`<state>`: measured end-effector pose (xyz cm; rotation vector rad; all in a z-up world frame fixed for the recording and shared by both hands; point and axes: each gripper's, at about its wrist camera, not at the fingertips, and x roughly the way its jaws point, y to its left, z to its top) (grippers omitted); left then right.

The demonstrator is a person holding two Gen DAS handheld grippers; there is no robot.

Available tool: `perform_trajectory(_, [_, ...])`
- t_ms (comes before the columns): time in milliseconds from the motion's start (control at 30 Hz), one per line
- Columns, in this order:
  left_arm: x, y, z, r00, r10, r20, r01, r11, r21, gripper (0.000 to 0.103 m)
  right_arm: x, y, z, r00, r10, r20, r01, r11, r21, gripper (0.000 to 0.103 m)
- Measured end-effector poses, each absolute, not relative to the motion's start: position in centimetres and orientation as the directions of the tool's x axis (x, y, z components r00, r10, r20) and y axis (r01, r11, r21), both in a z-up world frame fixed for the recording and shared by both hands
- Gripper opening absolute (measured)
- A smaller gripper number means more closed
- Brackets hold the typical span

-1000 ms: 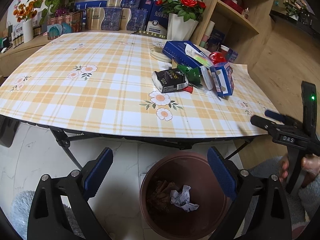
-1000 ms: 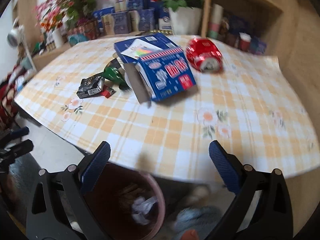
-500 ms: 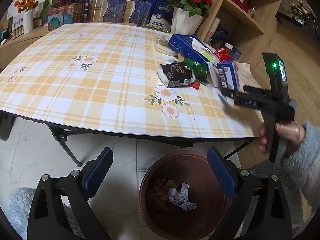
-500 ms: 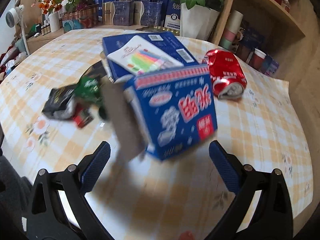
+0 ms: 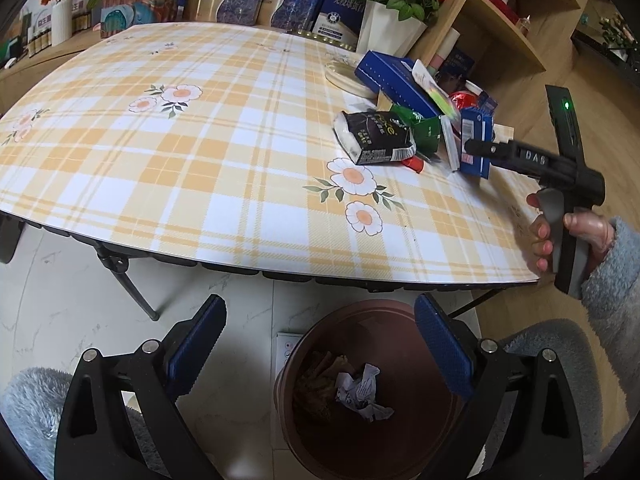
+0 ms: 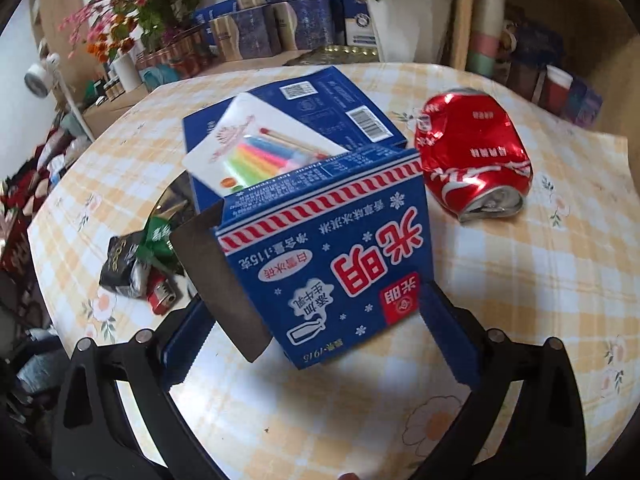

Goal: Collect trash
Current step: 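Reach the right tool to the blue-and-white milk carton and grasp it, then lift the milk carton with the right tool while the left tool grasps the black Face packet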

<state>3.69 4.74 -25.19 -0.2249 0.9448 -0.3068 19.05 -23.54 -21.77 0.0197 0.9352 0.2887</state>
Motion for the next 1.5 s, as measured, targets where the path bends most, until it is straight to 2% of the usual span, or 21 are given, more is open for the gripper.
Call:
perform_trajectory(167, [3.8, 4.2, -25.5, 0.536, -0.351, -0.768, 0.172, 0.936, -0.308, 0.093, 19.7, -24.1, -21.4, 0.533, 0.267, -0.803, -0.225, 0.959, 0.17, 0.097])
perform_trajectory(433, [4.2, 4.1, -25.7, 0.53, -0.345, -0.774, 0.166, 0.938, -0.304, 0.093, 20.1, -23.8, -20.6, 0.559, 0.195, -0.806, -0.282, 0.959, 0.036, 0.097])
perform_trajectory(633, [5.4, 4.0, -24.3, 0.524, -0.373, -0.766, 0.167, 0.927, -0.337, 0.095, 20.7, -24.5, -20.9, 0.57, 0.276, -0.774, -0.308, 0.945, 0.11, 0.096])
perform_trajectory(667, [5.6, 4.2, -24.3, 0.512, -0.382, -0.769, 0.151, 0.922, -0.357, 0.095, 20.6, -24.7, -20.8, 0.572, 0.296, -0.765, -0.311, 0.941, 0.131, 0.086])
perform_trajectory(700, [5.7, 4.2, -24.2, 0.502, -0.391, -0.771, 0.15, 0.918, -0.368, 0.095, 20.6, -24.8, -20.7, 0.566, 0.316, -0.761, -0.319, 0.936, 0.152, 0.081])
perform_trajectory(767, [5.8, 4.7, -23.8, 0.49, -0.418, -0.765, 0.143, 0.904, -0.403, 0.094, 20.4, -24.8, -20.7, 0.567, 0.32, -0.759, -0.321, 0.934, 0.155, 0.057])
perform_trajectory(800, [5.8, 4.9, -23.7, 0.489, -0.428, -0.76, 0.139, 0.898, -0.417, 0.093, 20.3, -24.8, -20.7, 0.569, 0.32, -0.758, -0.322, 0.934, 0.153, 0.051])
perform_trajectory(867, [5.7, 5.0, -23.5, 0.489, -0.427, -0.76, 0.145, 0.899, -0.412, 0.091, 20.0, -24.9, -20.6, 0.577, 0.314, -0.754, -0.317, 0.937, 0.147, 0.029])
perform_trajectory(1033, [5.4, 4.7, -22.6, 0.501, -0.426, -0.754, 0.16, 0.901, -0.403, 0.091, 18.9, -25.0, -20.1, 0.599, 0.327, -0.731, -0.324, 0.934, 0.151, 0.005])
perform_trajectory(1167, [5.1, 3.9, -20.7, 0.533, -0.429, -0.729, 0.218, 0.902, -0.372, 0.087, 17.9, -25.0, -19.2, 0.628, 0.34, -0.701, -0.325, 0.932, 0.161, 0.005])
perform_trajectory(1400, [9.0, 2.1, -19.5, 0.544, -0.456, -0.704, 0.25, 0.889, -0.383, 0.087, 17.4, -24.8, -18.2, 0.618, 0.32, -0.718, -0.269, 0.944, 0.189, 0.006])
perform_trajectory(1500, [12.1, 0.5, -19.8, 0.554, -0.438, -0.708, 0.271, 0.899, -0.345, 0.087, 17.4, -25.3, -17.6, 0.628, 0.307, -0.715, -0.225, 0.951, 0.211, 0.023])
